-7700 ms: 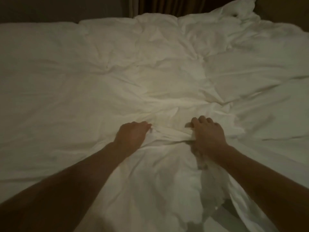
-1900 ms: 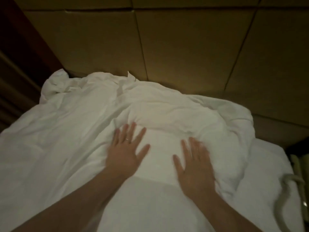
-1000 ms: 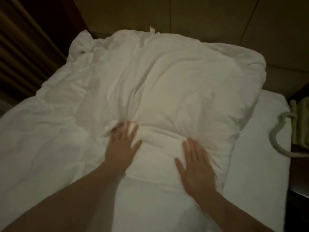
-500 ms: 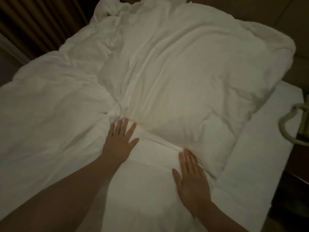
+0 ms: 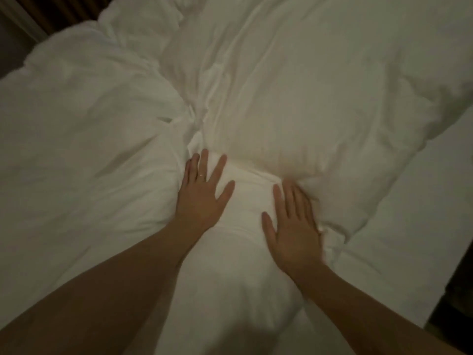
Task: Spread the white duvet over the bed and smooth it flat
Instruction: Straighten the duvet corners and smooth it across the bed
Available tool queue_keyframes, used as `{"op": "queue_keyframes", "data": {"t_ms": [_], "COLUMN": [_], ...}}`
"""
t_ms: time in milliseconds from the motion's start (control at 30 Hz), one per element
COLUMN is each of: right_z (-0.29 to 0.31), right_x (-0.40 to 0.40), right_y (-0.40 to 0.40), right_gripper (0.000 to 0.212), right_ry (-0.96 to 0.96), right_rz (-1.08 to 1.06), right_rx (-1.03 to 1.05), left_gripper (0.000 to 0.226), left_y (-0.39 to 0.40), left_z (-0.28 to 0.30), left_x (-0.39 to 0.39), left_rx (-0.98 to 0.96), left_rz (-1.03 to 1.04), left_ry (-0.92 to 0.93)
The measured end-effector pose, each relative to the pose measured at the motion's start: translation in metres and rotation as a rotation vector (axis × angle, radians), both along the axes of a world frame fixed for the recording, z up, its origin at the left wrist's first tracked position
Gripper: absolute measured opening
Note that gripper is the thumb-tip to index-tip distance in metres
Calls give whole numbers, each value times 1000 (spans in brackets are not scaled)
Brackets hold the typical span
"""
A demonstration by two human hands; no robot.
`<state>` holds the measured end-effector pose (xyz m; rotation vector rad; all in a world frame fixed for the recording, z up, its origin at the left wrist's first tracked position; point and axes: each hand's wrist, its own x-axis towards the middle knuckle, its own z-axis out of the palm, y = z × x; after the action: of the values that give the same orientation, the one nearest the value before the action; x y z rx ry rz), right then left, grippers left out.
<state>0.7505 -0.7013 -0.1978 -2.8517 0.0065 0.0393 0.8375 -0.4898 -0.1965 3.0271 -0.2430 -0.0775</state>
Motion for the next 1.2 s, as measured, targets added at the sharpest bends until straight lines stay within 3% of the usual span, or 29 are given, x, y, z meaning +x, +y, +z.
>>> {"op": "queue_keyframes", "data": {"t_ms": [200,267,333,433,567,833,933,1000,1067,1100,1167,1200], "right_z": [15,49,80,80,25,24,6,-2,45,82,153,182], "right_x": [-26,2,63,139,119,114,125,154,179,201,257,291], "right_y": [-12,-1,7,-17,-111,-125,-145,-156,-145,-142,-120,-113], "right_gripper": [63,59,56,60,67,77,57,40,55,63,56,48], "right_ry": [19,-76,-217,-224,-108,-37,-145,-338,-152,-63,-96,-187], "right_rz": [-64,-27,79,83,-78,-133,34,85,115,154,263,294], "right_rx": [14,91,99,-80,-230,-153,-149,-204,-178,-147,-41,9], "left_gripper": [71,69,61,62,75,93,82,77,76,67,51,53], "left_y": [-19,-39,-70,-102,-108,-101,-112,-122,-135,-140,-152,-158], "left_z": [5,38,70,77,23,17,22,43,79,93,125,134], "left_x": [1,22,59,114,130,117,112,123,148,168,218,244], "left_rx": [-32,-217,-459,-285,-96,-113,-132,-201,-361,-474,-492,-473], "left_rz": [118,232,145,-129,79,101,155,218,230,230,172,165], "left_ry": [95,135,41,-48,269,290,358,324,215,69,-312,-384]}}
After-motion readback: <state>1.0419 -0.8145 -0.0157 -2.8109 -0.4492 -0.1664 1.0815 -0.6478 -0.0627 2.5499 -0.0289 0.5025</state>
